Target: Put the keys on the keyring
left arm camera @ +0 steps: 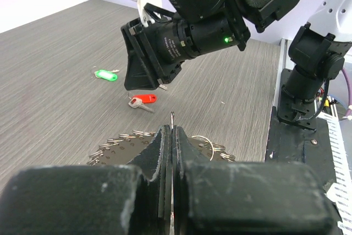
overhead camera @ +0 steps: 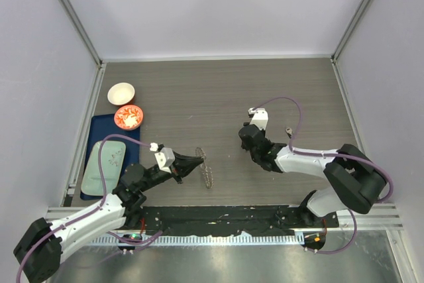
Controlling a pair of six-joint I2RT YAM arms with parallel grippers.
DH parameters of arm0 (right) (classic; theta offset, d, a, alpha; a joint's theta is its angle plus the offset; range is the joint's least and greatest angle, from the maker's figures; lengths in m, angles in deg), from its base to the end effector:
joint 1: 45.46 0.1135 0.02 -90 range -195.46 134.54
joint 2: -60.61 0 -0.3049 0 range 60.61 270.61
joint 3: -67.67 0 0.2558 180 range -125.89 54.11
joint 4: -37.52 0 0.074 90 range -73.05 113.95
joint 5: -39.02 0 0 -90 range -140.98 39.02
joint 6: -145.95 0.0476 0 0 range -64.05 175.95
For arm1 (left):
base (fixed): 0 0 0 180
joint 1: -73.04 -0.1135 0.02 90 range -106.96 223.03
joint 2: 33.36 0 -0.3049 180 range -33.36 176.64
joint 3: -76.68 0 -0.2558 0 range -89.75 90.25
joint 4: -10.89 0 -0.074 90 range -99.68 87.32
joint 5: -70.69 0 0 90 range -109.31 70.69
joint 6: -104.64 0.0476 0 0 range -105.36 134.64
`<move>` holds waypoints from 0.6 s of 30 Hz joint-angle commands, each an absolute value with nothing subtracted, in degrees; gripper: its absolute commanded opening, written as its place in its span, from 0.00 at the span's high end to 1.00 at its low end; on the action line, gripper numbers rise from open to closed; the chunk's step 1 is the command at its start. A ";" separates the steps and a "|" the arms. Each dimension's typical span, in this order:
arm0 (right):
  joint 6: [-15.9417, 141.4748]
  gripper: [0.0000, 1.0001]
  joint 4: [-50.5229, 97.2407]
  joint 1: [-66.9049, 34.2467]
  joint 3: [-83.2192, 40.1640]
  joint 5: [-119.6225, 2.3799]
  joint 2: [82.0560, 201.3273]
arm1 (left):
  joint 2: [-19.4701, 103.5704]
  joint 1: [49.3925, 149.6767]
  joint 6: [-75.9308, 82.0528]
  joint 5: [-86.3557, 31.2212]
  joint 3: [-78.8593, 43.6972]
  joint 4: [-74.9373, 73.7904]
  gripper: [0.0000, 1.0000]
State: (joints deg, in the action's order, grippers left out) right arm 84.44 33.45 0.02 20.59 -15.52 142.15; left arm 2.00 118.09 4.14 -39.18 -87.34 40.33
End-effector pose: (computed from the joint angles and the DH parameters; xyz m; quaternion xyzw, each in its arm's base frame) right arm 0.2120 0.1762 0.2001 0.0040 0.8681 0.0297 0.4954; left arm 0.0801 -0.1031 0.2258 0.3142 0.5649 -0.4498 0.6163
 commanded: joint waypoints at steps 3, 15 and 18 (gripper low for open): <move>85.66 0.69 38.81 -0.89 21.15 -13.80 144.63 | 1.10 118.39 3.83 -38.29 -89.40 44.87 1.00; 84.34 0.75 40.13 -1.51 21.06 -13.63 147.80 | 0.31 118.30 4.01 -38.20 -89.40 43.90 1.00; 84.34 0.76 39.78 -1.51 20.62 -13.80 148.41 | 0.31 118.30 4.01 -38.29 -89.40 43.82 1.00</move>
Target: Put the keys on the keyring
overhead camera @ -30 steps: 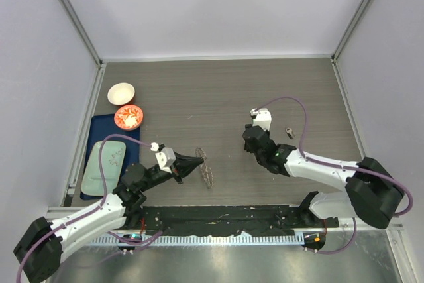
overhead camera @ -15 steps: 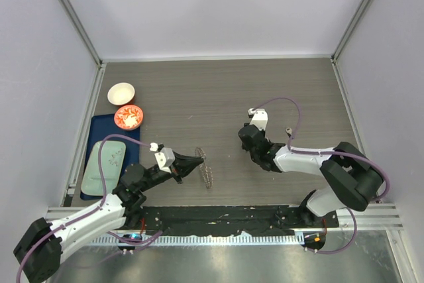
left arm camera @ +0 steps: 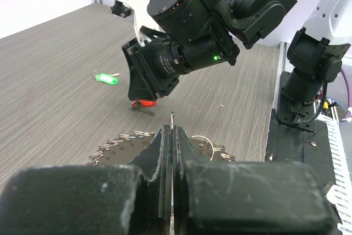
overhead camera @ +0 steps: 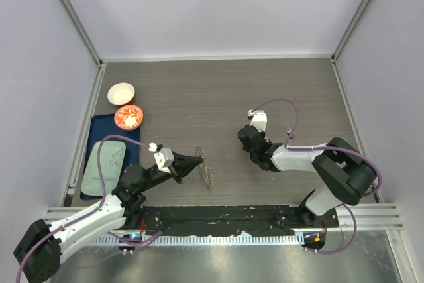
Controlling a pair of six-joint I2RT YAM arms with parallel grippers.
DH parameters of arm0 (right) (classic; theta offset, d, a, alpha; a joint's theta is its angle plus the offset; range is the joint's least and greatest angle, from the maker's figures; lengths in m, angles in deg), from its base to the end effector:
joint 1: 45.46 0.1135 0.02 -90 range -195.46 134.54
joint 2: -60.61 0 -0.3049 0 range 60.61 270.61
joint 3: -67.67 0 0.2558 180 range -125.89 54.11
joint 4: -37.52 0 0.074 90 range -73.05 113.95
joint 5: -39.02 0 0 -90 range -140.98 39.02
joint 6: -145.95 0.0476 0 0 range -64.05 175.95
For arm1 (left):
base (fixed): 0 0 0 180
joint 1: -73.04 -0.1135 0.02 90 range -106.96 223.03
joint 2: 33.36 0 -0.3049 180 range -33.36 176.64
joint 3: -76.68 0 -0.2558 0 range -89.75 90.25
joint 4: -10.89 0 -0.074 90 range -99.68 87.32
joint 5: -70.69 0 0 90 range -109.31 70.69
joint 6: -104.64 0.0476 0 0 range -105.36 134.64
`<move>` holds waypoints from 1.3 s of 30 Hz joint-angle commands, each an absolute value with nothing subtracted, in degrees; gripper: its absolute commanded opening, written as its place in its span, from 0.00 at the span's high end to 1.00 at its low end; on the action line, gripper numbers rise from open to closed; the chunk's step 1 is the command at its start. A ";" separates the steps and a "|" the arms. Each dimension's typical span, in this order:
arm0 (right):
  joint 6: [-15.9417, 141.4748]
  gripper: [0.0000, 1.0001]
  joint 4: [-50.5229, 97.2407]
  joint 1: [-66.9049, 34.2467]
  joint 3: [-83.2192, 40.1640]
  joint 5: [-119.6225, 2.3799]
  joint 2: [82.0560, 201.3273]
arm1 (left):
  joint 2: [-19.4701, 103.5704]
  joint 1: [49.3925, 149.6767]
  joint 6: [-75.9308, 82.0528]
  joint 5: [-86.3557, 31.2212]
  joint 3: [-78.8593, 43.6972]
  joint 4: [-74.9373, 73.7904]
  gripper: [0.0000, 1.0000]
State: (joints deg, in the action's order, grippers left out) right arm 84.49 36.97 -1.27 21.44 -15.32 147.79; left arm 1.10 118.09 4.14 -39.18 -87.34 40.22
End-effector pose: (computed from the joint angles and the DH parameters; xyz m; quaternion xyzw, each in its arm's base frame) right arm 0.2220 0.1771 0.1757 0.0064 0.8770 0.0070 0.4804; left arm 0.0789 -0.1019 0.2273 0.3133 0.5597 -0.4511 0.6205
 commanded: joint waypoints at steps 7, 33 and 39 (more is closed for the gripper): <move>84.25 0.77 39.07 -1.69 20.01 -14.24 149.47 | 0.22 118.30 4.01 -38.29 -89.40 43.82 1.00; 59.83 0.99 25.11 -1.60 16.76 -39.35 126.73 | -5.76 118.39 10.59 -42.24 -87.73 36.09 1.00; 53.60 0.99 21.06 -0.72 14.65 -52.97 119.94 | -3.83 118.30 14.37 -46.28 -84.74 32.39 1.00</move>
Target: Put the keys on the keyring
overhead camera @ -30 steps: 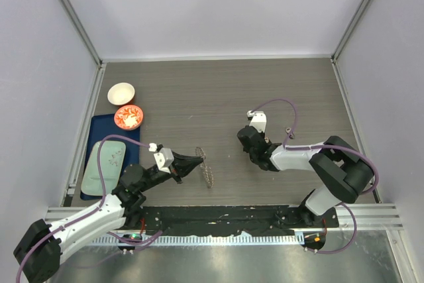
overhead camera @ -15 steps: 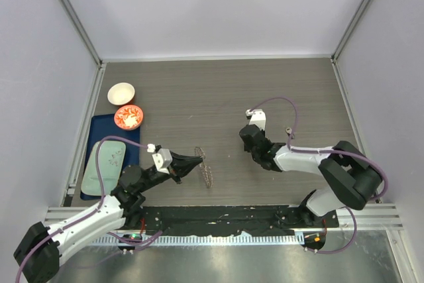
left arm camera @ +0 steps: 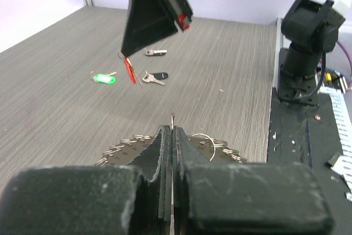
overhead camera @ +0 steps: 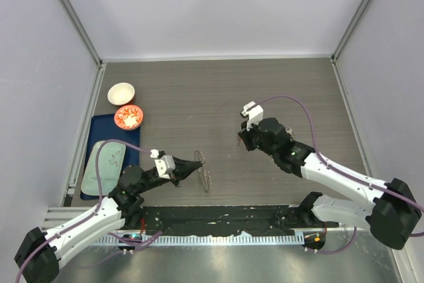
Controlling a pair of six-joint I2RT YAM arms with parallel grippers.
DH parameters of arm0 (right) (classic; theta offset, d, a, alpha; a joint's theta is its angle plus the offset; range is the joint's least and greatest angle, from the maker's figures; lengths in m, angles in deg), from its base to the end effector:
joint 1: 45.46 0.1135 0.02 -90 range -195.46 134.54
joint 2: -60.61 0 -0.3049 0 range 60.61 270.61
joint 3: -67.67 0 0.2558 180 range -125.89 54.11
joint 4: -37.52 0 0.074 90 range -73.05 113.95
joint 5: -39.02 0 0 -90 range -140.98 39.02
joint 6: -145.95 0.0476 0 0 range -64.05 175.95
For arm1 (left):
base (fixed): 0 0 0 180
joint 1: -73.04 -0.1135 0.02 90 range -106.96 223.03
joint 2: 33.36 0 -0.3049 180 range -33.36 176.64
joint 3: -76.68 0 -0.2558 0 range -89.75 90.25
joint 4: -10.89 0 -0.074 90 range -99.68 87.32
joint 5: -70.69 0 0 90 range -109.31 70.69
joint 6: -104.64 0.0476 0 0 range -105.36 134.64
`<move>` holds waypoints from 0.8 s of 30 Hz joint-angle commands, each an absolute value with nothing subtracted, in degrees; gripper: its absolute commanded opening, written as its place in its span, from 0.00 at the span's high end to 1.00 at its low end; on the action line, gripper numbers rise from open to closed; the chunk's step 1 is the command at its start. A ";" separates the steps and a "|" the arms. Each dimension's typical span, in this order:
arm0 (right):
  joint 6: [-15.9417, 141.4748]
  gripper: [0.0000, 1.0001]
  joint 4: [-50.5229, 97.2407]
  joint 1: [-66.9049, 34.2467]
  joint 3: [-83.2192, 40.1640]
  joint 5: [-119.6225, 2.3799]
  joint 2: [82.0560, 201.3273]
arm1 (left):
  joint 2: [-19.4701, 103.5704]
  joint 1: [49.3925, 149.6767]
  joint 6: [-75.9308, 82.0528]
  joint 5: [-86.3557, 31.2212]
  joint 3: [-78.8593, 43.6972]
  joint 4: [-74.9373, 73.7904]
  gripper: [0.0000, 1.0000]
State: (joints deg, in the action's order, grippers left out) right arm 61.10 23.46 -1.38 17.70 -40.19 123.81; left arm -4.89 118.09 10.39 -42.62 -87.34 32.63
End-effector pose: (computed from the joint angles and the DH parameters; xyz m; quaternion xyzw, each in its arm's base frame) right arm 0.1778 0.1598 0.2717 -0.2372 0.8179 0.1428 0.5044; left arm 0.0700 -0.0967 0.2224 0.3654 0.5410 -0.4301 0.6235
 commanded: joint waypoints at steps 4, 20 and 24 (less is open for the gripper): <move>50.08 0.99 16.33 0.33 11.58 -59.49 116.52 | -0.23 118.30 17.80 -49.35 -82.55 32.30 1.00; 31.70 0.99 -0.13 12.81 0.84 -66.45 117.65 | 8.75 118.30 21.94 -56.04 -77.88 35.20 1.00; 31.34 0.99 0.92 15.53 1.72 -66.10 118.53 | 6.29 118.30 21.15 -55.69 -79.29 35.73 1.00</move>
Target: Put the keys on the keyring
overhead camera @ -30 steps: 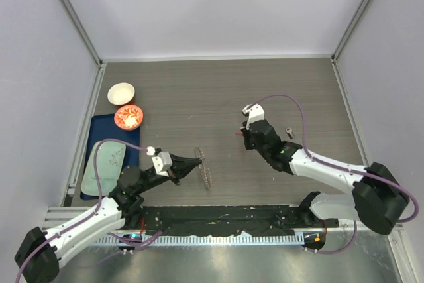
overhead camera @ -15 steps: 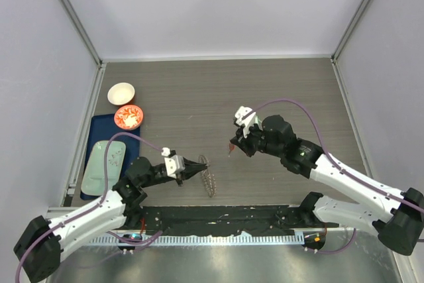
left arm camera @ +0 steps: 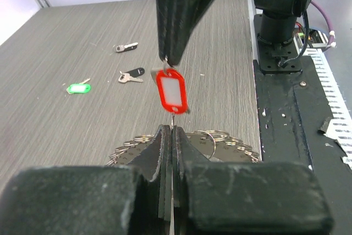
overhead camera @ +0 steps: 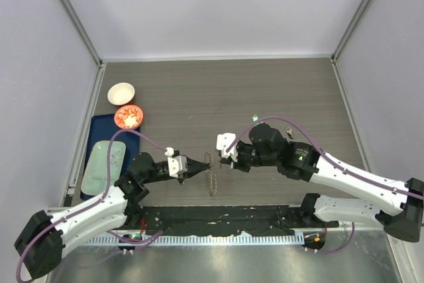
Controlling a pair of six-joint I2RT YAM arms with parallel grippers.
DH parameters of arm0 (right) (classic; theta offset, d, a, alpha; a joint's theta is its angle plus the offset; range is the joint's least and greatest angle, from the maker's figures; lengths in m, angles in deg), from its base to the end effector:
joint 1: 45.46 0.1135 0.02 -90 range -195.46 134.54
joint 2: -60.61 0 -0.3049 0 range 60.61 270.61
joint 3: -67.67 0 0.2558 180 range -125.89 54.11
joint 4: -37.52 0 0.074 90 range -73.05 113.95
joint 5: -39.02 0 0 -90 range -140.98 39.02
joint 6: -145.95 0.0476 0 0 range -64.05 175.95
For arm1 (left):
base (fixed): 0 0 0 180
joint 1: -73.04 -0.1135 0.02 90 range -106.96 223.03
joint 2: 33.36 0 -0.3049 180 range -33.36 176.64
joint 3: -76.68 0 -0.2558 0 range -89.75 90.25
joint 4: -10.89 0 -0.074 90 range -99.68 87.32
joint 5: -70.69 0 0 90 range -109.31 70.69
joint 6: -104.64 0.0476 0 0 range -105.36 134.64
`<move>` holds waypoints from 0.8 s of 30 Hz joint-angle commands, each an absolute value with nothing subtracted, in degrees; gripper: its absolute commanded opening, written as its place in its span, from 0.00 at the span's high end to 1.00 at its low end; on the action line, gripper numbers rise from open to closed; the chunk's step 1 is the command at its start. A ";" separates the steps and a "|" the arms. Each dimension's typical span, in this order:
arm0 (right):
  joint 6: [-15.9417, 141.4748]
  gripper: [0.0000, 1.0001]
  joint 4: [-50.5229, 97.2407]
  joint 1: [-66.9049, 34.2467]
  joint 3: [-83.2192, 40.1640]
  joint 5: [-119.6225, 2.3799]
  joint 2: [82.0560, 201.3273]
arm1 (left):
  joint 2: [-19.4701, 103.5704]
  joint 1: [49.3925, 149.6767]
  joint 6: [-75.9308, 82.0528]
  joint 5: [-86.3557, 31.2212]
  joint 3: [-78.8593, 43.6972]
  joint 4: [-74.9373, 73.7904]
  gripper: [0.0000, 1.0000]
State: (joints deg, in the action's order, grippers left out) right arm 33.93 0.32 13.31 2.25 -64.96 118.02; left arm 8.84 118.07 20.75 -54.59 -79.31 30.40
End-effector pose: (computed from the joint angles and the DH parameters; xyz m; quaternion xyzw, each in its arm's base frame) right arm 0.1011 0.1890 0.3474 -0.6017 0.6121 0.2580 0.4436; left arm 0.0865 -0.1255 0.2411 0.4830 0.5073 -0.4268 0.5721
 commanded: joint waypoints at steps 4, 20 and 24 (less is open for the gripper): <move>31.25 0.99 1.72 16.68 2.08 -64.43 118.88 | 3.47 118.39 20.71 -55.43 -80.78 35.56 1.00; 30.64 0.99 4.35 18.26 1.63 -65.31 120.99 | 4.61 118.39 19.48 -57.54 -80.96 36.17 1.00; 30.55 0.99 4.88 18.35 1.64 -65.57 121.52 | 4.61 118.39 19.39 -57.63 -80.96 36.17 1.00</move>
State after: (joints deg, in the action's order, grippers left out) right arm 31.20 1.47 17.87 2.54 -65.05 121.03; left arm 4.80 118.09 19.57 -56.52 -81.32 31.37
